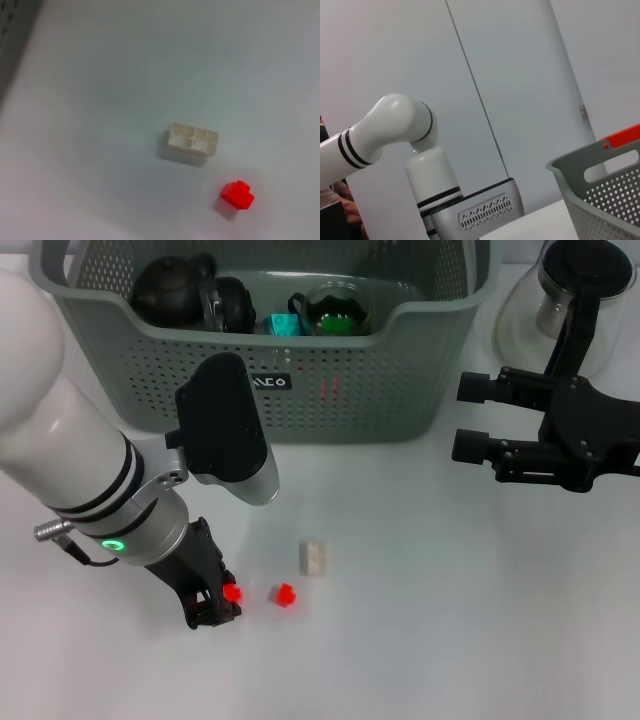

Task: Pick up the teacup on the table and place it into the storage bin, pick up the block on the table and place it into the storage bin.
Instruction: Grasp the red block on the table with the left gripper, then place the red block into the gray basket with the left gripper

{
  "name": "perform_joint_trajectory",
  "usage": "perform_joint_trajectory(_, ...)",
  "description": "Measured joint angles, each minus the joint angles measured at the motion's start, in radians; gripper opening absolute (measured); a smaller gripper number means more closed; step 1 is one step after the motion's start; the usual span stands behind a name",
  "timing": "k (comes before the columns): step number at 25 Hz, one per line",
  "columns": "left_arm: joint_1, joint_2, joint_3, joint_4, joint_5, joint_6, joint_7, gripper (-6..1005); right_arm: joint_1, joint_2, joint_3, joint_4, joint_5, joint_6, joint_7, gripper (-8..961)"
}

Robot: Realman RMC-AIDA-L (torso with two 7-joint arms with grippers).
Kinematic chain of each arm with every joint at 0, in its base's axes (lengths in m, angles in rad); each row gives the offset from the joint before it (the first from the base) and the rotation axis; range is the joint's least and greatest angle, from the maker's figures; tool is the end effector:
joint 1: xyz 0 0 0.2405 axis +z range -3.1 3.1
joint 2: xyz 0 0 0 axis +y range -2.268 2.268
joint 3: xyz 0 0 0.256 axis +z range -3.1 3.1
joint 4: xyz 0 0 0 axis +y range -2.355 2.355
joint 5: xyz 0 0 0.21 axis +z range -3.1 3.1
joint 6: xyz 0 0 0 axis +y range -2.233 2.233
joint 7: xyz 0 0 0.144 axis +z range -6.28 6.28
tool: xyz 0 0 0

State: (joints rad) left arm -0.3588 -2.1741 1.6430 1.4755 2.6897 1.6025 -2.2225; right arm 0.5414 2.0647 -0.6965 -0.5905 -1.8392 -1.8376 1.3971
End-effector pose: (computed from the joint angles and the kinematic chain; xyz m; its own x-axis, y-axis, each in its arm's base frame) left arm -0.2055 0.2769 -0.0520 0.8205 0.3128 -0.4785 0.2520 -0.9492 -0.1885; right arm 0.2274 0.3054 0.0100 0.6645 -0.3235 -0.6737 -0.3486 -0.9315 0.1035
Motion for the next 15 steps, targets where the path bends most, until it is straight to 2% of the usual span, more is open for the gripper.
perform_joint_trajectory(2,-0.002,0.000,-0.002,-0.005,0.000,-0.001,-0.003,338,-0.001,0.000,0.000,0.002,0.000,0.000,-0.001,851)
perform_joint_trajectory(8,-0.005,0.002,-0.006,-0.002,-0.002,-0.005,-0.011,180,-0.002,0.000,0.000,0.003,0.000,-0.001,-0.001,851)
perform_joint_trajectory(12,-0.001,0.002,-0.029,0.018,-0.010,0.005,-0.004,180,-0.001,0.000,0.000,0.001,-0.001,-0.002,-0.001,850)
perform_joint_trajectory(15,-0.013,0.005,-0.138,0.028,-0.071,0.061,0.050,180,-0.002,0.000,0.000,0.000,-0.001,-0.002,-0.001,850)
